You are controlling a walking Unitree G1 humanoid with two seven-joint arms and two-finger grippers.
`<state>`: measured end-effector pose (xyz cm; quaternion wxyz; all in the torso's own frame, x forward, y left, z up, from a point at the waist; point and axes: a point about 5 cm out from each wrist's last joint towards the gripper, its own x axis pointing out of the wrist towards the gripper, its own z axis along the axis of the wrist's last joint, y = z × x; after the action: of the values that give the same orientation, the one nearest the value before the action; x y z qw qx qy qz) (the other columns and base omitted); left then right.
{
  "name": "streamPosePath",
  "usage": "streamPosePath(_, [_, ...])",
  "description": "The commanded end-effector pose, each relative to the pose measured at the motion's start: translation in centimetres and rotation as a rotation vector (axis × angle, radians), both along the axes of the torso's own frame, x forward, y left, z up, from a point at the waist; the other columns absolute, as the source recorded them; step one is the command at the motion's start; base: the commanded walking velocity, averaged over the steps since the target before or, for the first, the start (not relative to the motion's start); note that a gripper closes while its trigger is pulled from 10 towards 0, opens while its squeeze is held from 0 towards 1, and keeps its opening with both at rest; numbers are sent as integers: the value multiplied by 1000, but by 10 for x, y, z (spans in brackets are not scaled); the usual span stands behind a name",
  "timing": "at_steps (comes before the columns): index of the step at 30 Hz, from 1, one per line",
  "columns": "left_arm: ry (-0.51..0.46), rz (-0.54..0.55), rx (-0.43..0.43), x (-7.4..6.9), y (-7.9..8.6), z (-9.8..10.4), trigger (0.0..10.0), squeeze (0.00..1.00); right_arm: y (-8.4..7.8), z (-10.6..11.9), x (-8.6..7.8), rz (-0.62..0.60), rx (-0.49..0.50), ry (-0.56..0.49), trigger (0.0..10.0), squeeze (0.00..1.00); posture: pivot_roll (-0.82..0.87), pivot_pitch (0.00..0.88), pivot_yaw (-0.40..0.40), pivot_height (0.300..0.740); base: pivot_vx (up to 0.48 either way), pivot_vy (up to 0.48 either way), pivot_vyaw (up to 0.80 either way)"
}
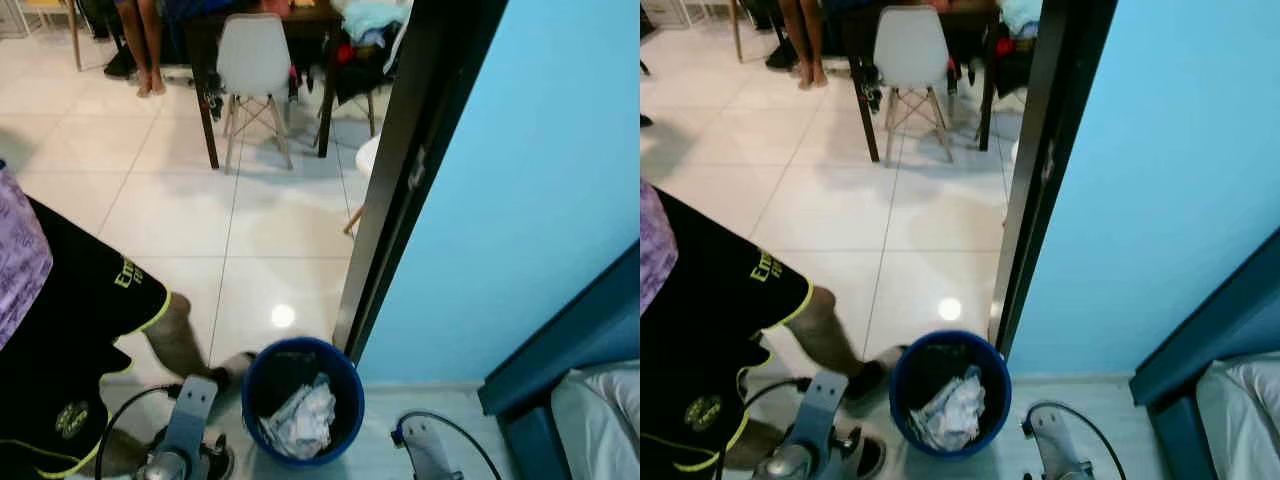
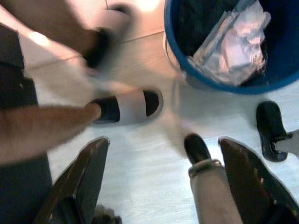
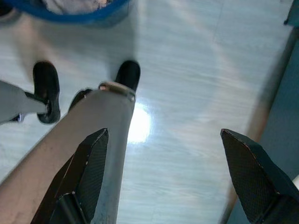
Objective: Clean up the room
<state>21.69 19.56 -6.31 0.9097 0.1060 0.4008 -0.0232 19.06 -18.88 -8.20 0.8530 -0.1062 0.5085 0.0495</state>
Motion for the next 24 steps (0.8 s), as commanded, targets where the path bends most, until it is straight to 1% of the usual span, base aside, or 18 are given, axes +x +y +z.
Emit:
streamPosePath(1, [111, 34, -10, -23, 0, -15, 10000, 0, -3, -5, -12, -6, -9, 43, 10000, 0, -56, 67, 3, 735, -480, 0, 0])
streamPosePath(3, [156, 37, -33, -34, -5, -21, 10000, 0, -7, -6, -14, -16, -14, 48, 10000, 0, -58, 62, 2, 735, -480, 0, 0])
streamPosePath(4, [156, 37, -33, -34, -5, -21, 10000, 0, -7, -6, -14, -16, -14, 48, 10000, 0, -58, 62, 2, 735, -480, 0, 0])
streamPosePath(5, [167, 33, -39, -37, -8, -23, 10000, 0, -8, -6, -15, -22, -16, 47, 10000, 0, -49, 58, 0, 735, -480, 0, 0])
streamPosePath(7, [167, 33, -39, -37, -8, -23, 10000, 0, -8, -6, -15, -22, -16, 47, 10000, 0, -49, 58, 0, 735, -480, 0, 0])
streamPosePath(8, [177, 26, -40, -40, -8, -24, 10000, 0, -7, -6, -14, -6, -27, 51, 10000, 0, -43, 55, 1, 735, -480, 0, 0])
streamPosePath(10, [202, 28, -41, -45, -8, -27, 10000, 0, -3, -6, -13, 32, -44, 56, 10000, 0, -38, 51, 3, 735, -480, 0, 0])
streamPosePath(12, [208, 30, -41, -46, -7, -27, 10000, 0, -2, -6, -13, 43, -48, 57, 10000, 0, -38, 51, 3, 735, -480, 0, 0])
streamPosePath(14, [240, 36, -30, -58, -2, -32, 10000, 0, 6, -4, -7, 51, -44, 44, 10000, 0, -32, 49, 4, 735, -480, 0, 0])
streamPosePath(15, [240, 36, -30, -58, -2, -32, 10000, 0, 6, -4, -7, 51, -44, 44, 10000, 0, -32, 49, 4, 735, -480, 0, 0])
streamPosePath(17, [261, 40, -25, -71, 1, -36, 10000, 0, 10, -4, -5, 61, -42, 39, 10000, 0, -31, 46, 4, 735, -480, 0, 0])
streamPosePath(18, [261, 40, -25, -71, 1, -36, 10000, 0, 10, -4, -5, 61, -42, 39, 10000, 0, -31, 46, 4, 735, -480, 0, 0])
streamPosePath(19, [268, 42, -24, -75, 3, -37, 10000, 0, 13, -4, -4, 65, -41, 37, 10000, 0, -29, 47, 0, 735, -480, 0, 0])
streamPosePath(24, [272, 42, -26, -79, 4, -38, 10000, 0, 16, -3, -2, 69, -44, 35, 10000, 0, -28, 46, -3, 735, -480, 0, 0])
